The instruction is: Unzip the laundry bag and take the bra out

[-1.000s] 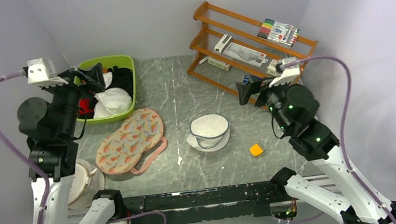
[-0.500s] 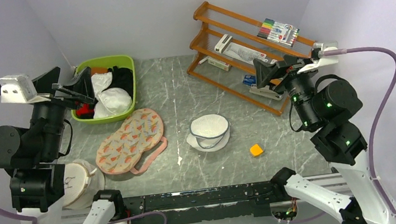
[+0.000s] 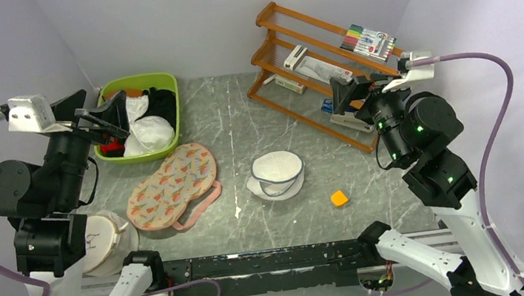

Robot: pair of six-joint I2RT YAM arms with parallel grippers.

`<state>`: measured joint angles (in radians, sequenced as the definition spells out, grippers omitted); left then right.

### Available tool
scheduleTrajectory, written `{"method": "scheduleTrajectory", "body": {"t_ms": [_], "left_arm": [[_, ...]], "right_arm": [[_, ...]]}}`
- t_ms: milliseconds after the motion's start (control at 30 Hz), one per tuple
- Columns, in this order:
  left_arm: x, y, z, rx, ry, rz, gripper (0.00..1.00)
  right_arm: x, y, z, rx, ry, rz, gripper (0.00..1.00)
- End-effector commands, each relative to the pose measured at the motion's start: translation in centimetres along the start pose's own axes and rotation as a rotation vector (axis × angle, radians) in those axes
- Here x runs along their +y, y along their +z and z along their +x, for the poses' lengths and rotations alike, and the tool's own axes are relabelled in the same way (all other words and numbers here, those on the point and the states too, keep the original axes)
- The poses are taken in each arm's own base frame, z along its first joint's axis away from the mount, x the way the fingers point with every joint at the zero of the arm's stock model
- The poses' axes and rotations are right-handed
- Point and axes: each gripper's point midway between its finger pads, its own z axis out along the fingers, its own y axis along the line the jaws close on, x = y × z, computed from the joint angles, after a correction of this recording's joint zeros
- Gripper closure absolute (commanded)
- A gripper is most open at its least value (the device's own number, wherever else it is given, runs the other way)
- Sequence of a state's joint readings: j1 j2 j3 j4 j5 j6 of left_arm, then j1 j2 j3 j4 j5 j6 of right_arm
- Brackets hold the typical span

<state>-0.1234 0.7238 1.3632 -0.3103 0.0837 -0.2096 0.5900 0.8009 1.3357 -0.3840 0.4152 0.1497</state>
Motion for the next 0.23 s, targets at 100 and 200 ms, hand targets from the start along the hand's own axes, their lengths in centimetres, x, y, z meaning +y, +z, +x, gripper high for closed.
{"method": "scheduleTrajectory", "body": {"t_ms": [100, 200], "left_arm": [[-0.32, 0.13, 0.26, 0.016, -0.007, 0.020, 0.06], [-0.43, 0.20, 0.44, 0.021, -0.014, 0.026, 0.06]], "right_arm": [[-0.73, -0.69, -0.96, -0.026, 0.011, 0.025, 0.00], [-1.26, -0.90, -0.70, -0.024, 0.009, 0.049, 0.00]]}}
